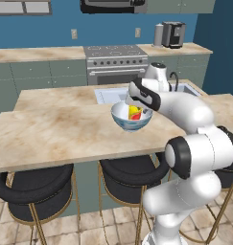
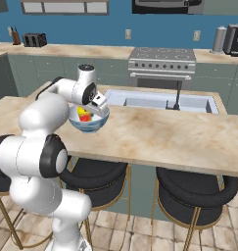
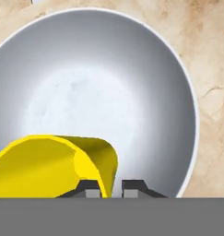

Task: Place the cup inside the bowl on the dining table and move the bowl to any counter.

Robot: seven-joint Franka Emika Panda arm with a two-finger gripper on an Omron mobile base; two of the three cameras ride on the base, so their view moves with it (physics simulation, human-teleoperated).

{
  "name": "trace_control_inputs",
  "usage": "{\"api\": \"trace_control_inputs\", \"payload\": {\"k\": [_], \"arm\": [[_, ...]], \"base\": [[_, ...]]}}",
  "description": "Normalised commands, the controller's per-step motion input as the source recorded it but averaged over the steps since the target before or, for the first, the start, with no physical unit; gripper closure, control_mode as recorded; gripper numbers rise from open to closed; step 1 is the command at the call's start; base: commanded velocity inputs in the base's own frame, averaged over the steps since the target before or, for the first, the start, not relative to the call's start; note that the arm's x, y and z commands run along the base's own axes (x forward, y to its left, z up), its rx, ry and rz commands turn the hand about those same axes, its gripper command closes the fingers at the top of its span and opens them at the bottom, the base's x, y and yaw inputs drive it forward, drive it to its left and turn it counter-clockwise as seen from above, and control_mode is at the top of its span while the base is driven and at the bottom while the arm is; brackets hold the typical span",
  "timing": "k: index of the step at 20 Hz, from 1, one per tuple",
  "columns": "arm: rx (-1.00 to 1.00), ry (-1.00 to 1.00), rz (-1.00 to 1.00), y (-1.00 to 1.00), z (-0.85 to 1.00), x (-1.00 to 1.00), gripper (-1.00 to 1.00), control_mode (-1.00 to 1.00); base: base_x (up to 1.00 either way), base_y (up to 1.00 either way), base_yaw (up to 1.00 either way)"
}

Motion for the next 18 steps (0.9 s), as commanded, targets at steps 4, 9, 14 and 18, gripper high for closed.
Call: {"api": "trace_control_inputs", "payload": {"k": [4,9,14,18], "arm": [[0.00,0.05,0.00,0.01,0.00,0.00,-1.00,-1.00],[0.00,0.05,0.00,0.00,0.00,0.00,-1.00,-1.00],[0.00,0.00,0.00,-0.05,0.15,0.00,-1.00,-1.00],[0.00,0.00,0.00,-0.06,0.28,0.00,-1.00,-1.00]], "base": [[0.00,0.00,0.00],[0.00,0.00,0.00],[0.00,0.00,0.00],[0.00,0.00,0.00]]}}
